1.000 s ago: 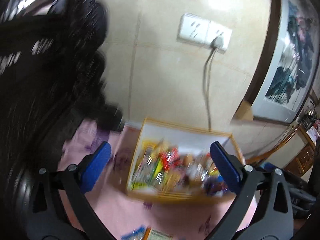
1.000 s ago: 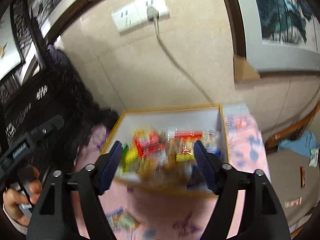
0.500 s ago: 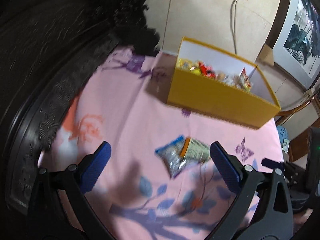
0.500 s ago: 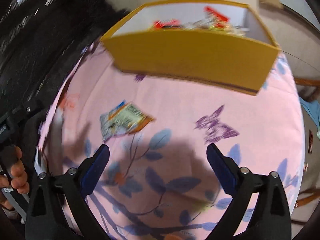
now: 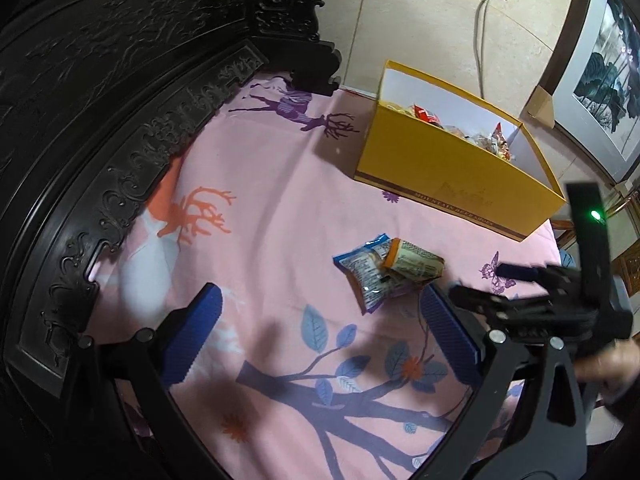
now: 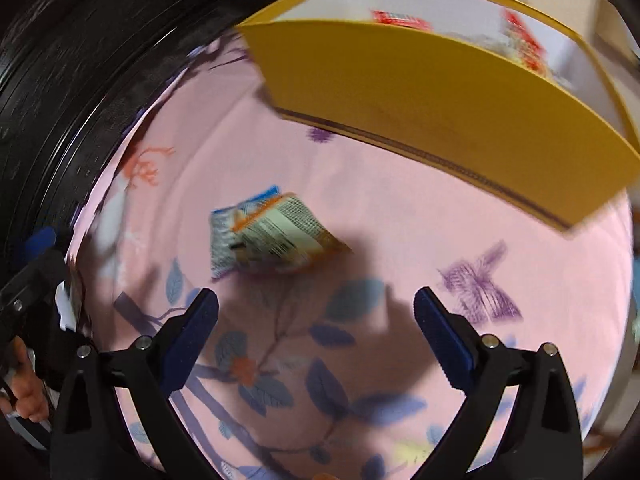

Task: Organize snacks
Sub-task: 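Grasp the orange-topped snack pack with the right tool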

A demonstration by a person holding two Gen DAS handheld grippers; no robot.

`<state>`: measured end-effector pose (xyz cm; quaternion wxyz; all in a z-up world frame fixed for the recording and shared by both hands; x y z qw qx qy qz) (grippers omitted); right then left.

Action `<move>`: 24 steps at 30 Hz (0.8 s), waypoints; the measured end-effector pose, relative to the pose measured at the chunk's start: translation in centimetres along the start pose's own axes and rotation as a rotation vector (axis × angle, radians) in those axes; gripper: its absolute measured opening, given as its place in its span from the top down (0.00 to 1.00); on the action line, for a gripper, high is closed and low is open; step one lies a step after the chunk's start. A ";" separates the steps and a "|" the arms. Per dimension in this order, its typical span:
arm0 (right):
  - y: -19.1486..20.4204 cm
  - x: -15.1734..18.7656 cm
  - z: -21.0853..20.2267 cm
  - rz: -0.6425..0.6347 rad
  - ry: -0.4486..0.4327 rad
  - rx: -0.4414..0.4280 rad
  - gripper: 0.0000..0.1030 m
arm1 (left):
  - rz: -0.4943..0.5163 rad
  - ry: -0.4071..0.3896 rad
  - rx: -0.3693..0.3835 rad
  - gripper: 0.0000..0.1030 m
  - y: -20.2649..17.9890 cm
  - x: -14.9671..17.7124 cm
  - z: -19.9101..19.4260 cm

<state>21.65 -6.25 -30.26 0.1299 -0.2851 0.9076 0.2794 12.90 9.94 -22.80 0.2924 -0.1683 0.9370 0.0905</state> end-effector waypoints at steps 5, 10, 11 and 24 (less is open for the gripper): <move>0.3 -1.5 2.9 -0.207 0.123 -0.021 0.05 | -0.024 0.017 -0.005 0.02 1.0 0.5 0.1; -0.3 -2.5 4.3 -0.258 0.182 -0.061 0.15 | -0.029 0.027 -0.010 0.02 1.4 0.7 0.4; -0.4 -2.7 4.5 -0.267 0.195 -0.074 0.16 | -0.029 0.031 -0.012 0.02 1.4 0.7 0.5; -0.1 -3.2 6.7 -0.311 0.259 -0.161 0.43 | -0.006 0.067 -0.021 0.02 0.8 0.7 1.7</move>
Point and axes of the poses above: each gripper's, at about its wrist camera, not at the fingertips, and z roughly the way its jaws point, y to its left, x to its underside, the point moved 4 cm from there along z, roughly the way its jaws point, and after that the axes turned 15 degrees about -x, right-handed, at the moved point
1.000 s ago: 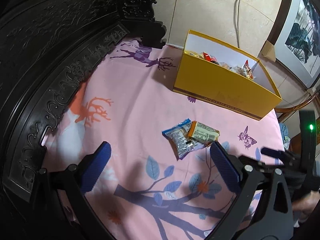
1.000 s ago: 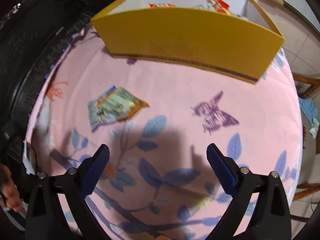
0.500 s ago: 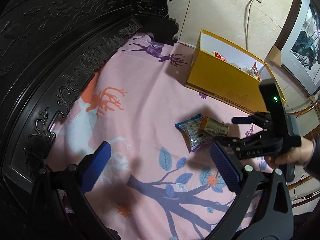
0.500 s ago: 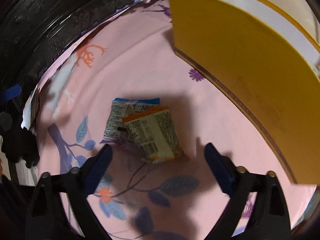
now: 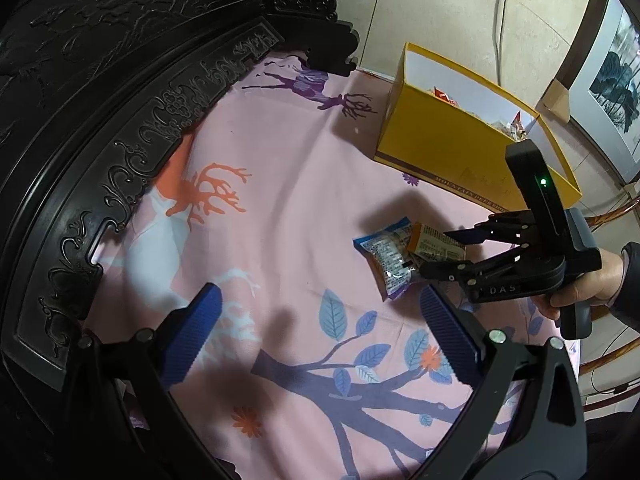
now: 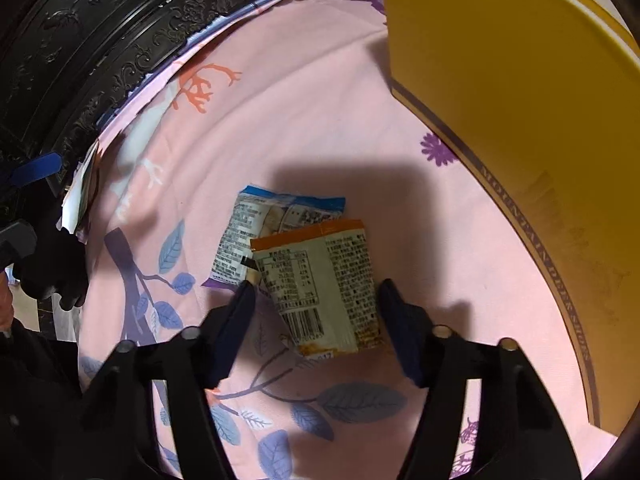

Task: Organize snacks
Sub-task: 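Grasp the orange-topped snack pack with the right tool, then grasp the blue-edged biscuit pack with the left tool while right holds orange pack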

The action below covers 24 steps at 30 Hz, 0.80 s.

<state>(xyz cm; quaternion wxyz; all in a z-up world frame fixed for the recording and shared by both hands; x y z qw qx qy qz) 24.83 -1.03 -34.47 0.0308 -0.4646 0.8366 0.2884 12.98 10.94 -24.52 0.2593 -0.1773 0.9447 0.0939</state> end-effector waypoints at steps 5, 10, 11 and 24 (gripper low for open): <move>-0.7 0.6 -0.7 0.027 -0.023 -0.013 0.59 | 0.013 0.007 -0.001 0.02 -0.5 0.0 0.2; -0.8 2.3 -1.9 0.073 -0.067 0.004 0.61 | 0.035 0.012 -0.004 0.02 -1.1 0.0 0.4; -0.8 2.9 -2.4 0.094 -0.089 0.009 0.61 | 0.037 0.012 -0.003 0.02 -1.2 0.0 0.4; 1.5 11.8 -6.6 0.416 -0.321 0.126 0.61 | 0.087 0.055 -0.008 0.02 -7.1 -2.2 3.3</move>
Point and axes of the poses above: each gripper's, at about its wrist camera, not at the fingertips, and z roughly the way its jaws point, y to its left, x to its underside, the point moved 4 cm from there along z, roughly the way its jaws point, and after that the axes turned 15 degrees about -x, right-handed, at the moved point
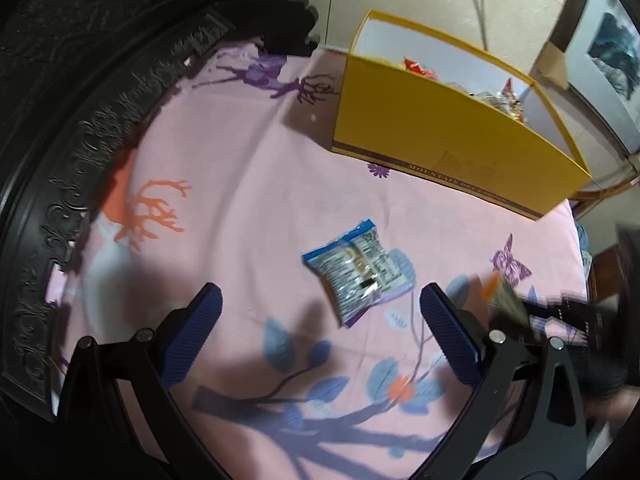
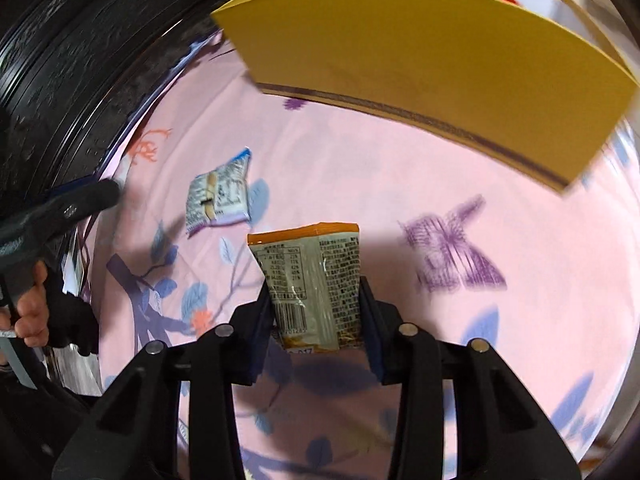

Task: Organize snacks
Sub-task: 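Grasp the blue-edged biscuit pack with the left tool while right holds orange pack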

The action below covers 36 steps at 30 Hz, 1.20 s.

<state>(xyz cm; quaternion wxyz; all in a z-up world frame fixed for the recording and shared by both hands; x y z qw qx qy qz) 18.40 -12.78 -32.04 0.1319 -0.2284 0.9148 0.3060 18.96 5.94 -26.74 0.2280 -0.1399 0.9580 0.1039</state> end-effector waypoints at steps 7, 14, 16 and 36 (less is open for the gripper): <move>-0.4 2.1 -1.8 0.103 -0.069 -0.008 0.61 | -0.168 0.186 -0.087 0.02 -1.9 -0.8 5.3; -0.7 2.2 -2.5 0.131 -0.095 -0.020 0.60 | -0.186 0.252 -0.170 0.02 -3.8 -0.8 8.6; -0.8 2.2 -2.5 0.136 -0.092 -0.021 0.60 | -0.193 0.277 -0.172 0.02 -3.9 -0.6 9.4; -0.8 2.2 -3.2 0.160 -0.112 0.016 0.59 | -0.078 0.178 -0.121 0.49 -5.5 -0.1 7.5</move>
Point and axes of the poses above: each gripper's, at about its wrist camera, not at the fingertips, and z roughly the way its jaws point, y to its left, x to its underside, the point moved 4 cm from there along z, roughly the way its jaws point, and after that the axes turned 15 degrees about -x, right-handed, at the moved point
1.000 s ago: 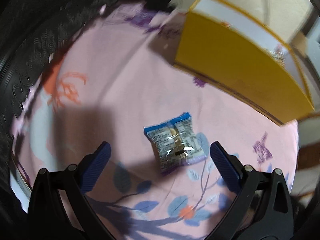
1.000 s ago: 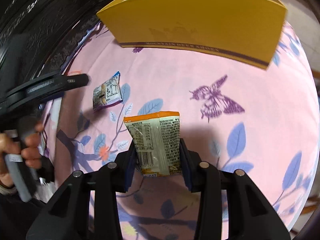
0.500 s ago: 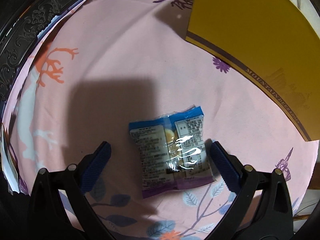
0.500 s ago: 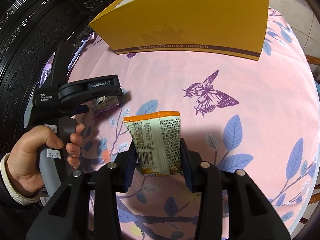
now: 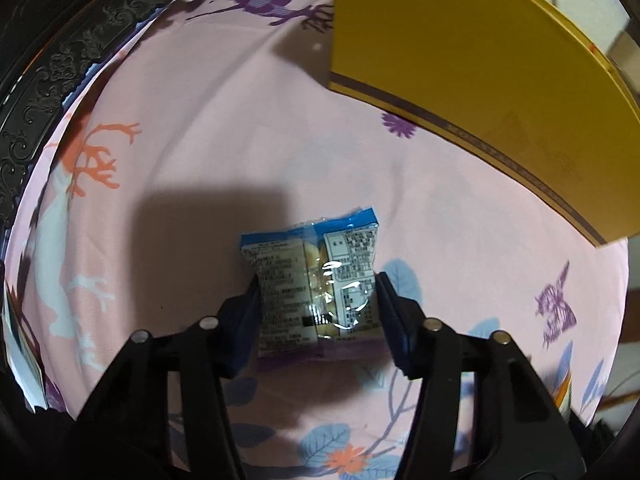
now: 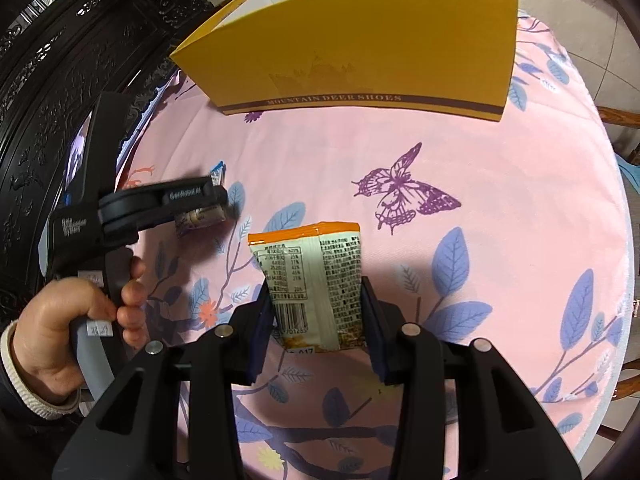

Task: Organize snacks
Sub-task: 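Grasp the blue-edged biscuit pack with the left tool while right holds orange pack, then carry both packs over the yellow box and open both tools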

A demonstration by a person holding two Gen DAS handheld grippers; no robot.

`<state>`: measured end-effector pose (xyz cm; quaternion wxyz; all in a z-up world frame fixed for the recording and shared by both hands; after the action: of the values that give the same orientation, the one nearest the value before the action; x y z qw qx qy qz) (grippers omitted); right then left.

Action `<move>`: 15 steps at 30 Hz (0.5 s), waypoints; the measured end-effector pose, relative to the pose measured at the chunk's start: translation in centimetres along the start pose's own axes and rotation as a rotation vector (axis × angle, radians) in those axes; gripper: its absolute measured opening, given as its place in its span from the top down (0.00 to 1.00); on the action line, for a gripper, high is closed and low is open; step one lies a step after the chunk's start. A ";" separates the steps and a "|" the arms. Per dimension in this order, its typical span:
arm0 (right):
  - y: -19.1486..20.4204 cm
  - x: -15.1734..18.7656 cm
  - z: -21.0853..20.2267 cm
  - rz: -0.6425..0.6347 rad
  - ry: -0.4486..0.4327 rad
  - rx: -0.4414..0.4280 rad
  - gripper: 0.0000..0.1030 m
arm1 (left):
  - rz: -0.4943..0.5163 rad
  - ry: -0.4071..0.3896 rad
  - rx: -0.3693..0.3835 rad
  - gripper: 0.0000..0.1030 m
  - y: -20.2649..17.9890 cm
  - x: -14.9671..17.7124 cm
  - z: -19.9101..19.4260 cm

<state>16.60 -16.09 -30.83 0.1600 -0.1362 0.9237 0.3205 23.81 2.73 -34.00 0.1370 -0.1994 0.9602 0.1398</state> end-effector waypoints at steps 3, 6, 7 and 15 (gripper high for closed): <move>0.4 -0.1 -0.4 -0.013 -0.015 0.003 0.59 | -0.014 -0.002 0.070 0.52 0.8 0.9 -0.6; 0.8 -0.4 -0.9 -0.025 -0.035 0.001 0.59 | -0.024 -0.032 0.123 0.53 1.4 1.3 -1.9; 0.9 -0.5 -1.1 -0.027 -0.041 -0.002 0.59 | -0.023 -0.048 0.136 0.53 1.7 1.3 -2.5; 2.8 -3.3 -3.9 -0.074 -0.124 -0.028 0.59 | -0.031 -0.261 0.234 0.53 3.4 -1.4 -10.7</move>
<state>17.84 -15.92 -25.15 0.2266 -0.1522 0.9018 0.3349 21.39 2.75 -22.99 0.2849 -0.1770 0.9408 0.0495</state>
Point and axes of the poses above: each gripper's, at about its wrist camera, not at the fingertips, and z roughly the way its jaws point, y to its left, x to its underside, the point moved 4 cm from there along z, roughly the way its jaws point, and after that the axes turned 15 degrees about -x, right-handed, at the moved point
